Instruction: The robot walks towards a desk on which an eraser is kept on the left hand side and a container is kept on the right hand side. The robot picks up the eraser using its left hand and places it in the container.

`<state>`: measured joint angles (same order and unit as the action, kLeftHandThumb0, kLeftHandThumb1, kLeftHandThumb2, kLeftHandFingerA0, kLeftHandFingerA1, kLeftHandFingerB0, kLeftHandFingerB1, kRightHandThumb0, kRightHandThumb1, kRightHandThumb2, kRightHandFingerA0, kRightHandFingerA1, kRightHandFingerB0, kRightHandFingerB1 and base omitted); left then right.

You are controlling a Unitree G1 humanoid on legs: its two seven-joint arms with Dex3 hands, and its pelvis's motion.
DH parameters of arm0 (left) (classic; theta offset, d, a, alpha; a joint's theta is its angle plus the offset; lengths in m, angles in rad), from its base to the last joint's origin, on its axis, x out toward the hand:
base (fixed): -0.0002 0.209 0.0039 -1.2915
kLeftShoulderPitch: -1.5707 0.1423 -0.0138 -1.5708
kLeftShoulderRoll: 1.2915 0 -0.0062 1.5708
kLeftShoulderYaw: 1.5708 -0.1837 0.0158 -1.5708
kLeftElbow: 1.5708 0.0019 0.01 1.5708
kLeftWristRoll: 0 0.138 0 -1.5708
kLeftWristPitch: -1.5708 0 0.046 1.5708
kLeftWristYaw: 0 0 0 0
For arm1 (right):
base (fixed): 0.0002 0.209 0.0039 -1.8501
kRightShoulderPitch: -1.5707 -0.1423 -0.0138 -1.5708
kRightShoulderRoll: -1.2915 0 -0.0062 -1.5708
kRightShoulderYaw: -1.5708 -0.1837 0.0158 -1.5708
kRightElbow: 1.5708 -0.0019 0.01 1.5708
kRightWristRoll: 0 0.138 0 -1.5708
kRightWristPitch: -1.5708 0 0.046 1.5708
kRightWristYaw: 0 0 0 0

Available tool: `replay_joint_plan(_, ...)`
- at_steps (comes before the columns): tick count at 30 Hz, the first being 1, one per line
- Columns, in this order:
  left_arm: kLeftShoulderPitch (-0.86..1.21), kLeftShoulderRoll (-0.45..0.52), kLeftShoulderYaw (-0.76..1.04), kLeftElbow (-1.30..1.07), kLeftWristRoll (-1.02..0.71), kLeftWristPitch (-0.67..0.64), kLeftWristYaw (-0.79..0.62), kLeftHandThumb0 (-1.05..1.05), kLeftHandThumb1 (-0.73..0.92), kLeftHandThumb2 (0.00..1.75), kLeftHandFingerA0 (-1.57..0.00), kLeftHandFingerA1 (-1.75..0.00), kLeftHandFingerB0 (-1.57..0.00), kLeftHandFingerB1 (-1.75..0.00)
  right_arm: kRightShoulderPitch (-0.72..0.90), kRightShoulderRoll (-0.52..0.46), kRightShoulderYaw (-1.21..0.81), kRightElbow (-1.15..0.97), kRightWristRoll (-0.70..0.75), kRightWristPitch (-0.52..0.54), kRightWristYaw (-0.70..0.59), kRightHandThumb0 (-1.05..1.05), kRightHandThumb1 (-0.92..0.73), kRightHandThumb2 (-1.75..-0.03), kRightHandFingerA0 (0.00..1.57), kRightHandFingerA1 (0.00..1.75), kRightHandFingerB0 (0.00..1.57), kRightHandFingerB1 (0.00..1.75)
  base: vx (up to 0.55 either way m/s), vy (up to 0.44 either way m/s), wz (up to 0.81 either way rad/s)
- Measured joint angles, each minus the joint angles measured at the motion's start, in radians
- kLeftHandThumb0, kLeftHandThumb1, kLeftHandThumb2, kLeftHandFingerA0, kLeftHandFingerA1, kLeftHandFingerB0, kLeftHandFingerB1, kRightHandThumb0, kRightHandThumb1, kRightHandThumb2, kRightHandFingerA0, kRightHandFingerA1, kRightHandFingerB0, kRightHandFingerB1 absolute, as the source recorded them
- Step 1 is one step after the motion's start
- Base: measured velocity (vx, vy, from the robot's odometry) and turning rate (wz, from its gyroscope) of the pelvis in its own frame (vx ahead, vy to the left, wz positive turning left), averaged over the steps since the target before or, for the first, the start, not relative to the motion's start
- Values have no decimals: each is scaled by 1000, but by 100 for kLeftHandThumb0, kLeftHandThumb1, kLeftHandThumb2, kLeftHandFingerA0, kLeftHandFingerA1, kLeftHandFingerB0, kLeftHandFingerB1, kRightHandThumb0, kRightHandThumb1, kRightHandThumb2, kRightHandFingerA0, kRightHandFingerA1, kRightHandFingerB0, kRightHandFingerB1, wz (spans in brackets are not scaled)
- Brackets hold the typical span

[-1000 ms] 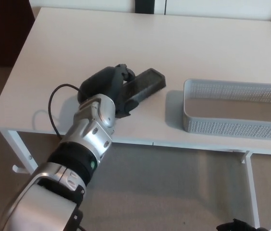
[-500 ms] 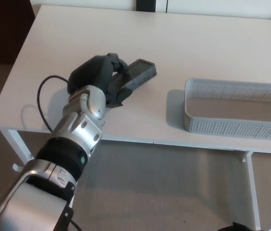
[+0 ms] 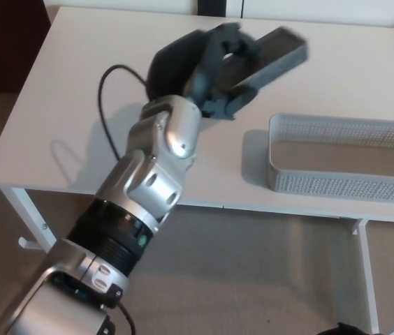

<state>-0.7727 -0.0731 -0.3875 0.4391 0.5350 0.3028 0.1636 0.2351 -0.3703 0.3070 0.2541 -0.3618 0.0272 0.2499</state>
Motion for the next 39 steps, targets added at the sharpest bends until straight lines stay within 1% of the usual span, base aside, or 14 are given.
replay_joint_plan(1, 4, -5, -6, -25, 1, 7, -3, -32, 68, 61, -89, -112, -67, -49, 0, 0, 0, 4, 1, 0, 2, -57, -77, -74, 12, 73, 13, 56, 0, 0, 0)
replay_joint_plan(2, 7, -9, -10, -44, 2, 12, -4, -31, 68, 60, -92, -91, -67, -49, 0, 0, 0, 8, 2, 0, 3, -57, -77, -74, 12, 74, 13, 56, 0, 0, 0)
replay_joint_plan(4, 14, -13, -25, -78, 8, 20, -11, -33, 71, 61, -90, -86, -67, -50, 0, 0, 1, 12, 2, -1, 5, -56, -77, -74, 13, 74, 13, 56, 0, 0, 0)
replay_joint_plan(9, 29, -16, -66, -136, 22, 40, -32, -33, 70, 61, -89, -119, -71, -55, 0, 1, 5, 11, 3, 0, 10, -55, -76, -75, 15, 75, 13, 56, 0, 0, 0)
replay_joint_plan(12, 36, -18, -95, -141, 35, 46, -42, -33, 68, 61, -91, -118, -69, -53, -1, 1, 11, 11, 2, 0, 10, -55, -75, -75, 15, 77, 14, 57, 0, 0, 0)
replay_joint_plan(14, 37, -20, -110, -135, 40, 45, -43, -31, 70, 59, -91, -100, -69, -55, -3, 2, 14, 10, 2, 0, 10, -54, -76, -74, 15, 75, 14, 56, 0, 0, 0)
replay_joint_plan(15, 38, -20, -118, -129, 42, 45, -43, -33, 70, 61, -92, -113, -68, -53, -3, 2, 17, 9, 2, 0, 10, -54, -76, -74, 15, 75, 14, 56, 0, 0, 0)
replay_joint_plan(16, 38, -20, -127, -117, 46, 44, -43, -34, 59, 97, -92, -110, -60, -67, -3, 2, 20, 7, 1, 1, 11, -54, -76, -74, 16, 78, 15, 58, 0, 0, 0)
replay_joint_plan(24, 19, -25, -169, 21, 67, 41, -41, -35, 58, 92, -97, -121, -64, -67, -12, 1, 41, -9, -6, 5, 13, -53, -76, -74, 16, 78, 14, 56, 0, 0, 0)
replay_joint_plan(25, 15, -26, -171, 34, 69, 37, -41, -30, 68, 63, -85, -146, -67, -55, -12, 2, 42, -12, -7, 7, 14, -54, -76, -75, 16, 78, 14, 56, 0, 0, 0)
replay_joint_plan(28, -8, -26, -179, 89, 75, 19, -34, -27, 66, 63, -79, -156, -66, -64, -15, 2, 43, -26, -8, 15, 18, -55, -76, -75, 15, 77, 13, 57, 0, 0, 0)
replay_joint_plan(29, -19, -27, -184, 106, 78, 15, -31, -30, 55, 65, -88, -150, -62, -70, -16, 2, 44, -29, -9, 18, 20, -55, -75, -76, 16, 77, 13, 57, 0, 0, 0)
replay_joint_plan(34, -57, -34, -200, 149, 86, -10, -27, -18, 63, 61, -80, -144, -65, -61, -17, 1, 46, -43, -13, 34, 30, -54, -74, -77, 16, 79, 13, 58, 0, 0, 0)
replay_joint_plan(39, -89, -47, -214, 168, 93, -27, -27, -20, 65, 59, -94, -92, -65, -51, -28, 2, 53, -49, -21, 55, 37, -57, -73, -78, 14, 76, 13, 60, 0, 0, 0)
